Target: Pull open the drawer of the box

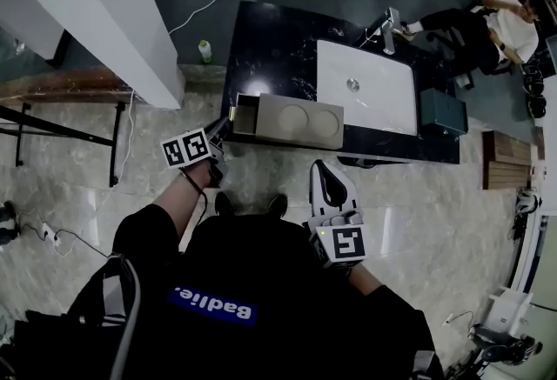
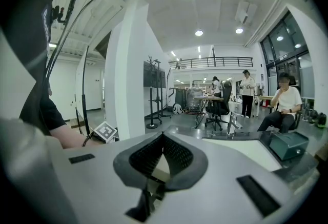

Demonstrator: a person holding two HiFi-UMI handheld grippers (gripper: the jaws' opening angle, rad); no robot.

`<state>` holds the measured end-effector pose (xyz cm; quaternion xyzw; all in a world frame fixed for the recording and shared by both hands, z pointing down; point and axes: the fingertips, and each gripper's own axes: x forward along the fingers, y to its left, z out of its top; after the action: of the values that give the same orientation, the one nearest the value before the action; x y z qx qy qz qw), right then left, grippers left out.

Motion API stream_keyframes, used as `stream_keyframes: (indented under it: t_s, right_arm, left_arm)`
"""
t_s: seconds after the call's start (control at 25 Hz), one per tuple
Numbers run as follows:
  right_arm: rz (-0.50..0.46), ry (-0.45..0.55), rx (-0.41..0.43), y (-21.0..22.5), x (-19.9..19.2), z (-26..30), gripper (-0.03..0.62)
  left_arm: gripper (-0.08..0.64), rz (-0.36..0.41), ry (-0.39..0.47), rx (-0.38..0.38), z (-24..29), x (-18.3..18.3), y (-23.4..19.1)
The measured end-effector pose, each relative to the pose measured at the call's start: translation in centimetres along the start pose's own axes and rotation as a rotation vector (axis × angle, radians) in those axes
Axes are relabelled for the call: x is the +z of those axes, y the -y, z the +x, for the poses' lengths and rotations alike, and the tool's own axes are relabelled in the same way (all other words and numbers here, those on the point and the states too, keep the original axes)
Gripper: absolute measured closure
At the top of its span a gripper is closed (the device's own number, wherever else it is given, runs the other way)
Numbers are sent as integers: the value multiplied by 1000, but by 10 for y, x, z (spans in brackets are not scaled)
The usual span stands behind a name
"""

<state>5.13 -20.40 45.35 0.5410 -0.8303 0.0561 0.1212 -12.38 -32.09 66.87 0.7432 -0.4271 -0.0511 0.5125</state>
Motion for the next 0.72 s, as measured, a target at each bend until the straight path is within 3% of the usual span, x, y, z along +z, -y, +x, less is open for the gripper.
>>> stream_keyframes:
  t_s: [0.72]
  right_arm:
    - [3,6,26,-26,7,8,592]
  left_arm:
    - [543,-25,37,27,-25,20,-23]
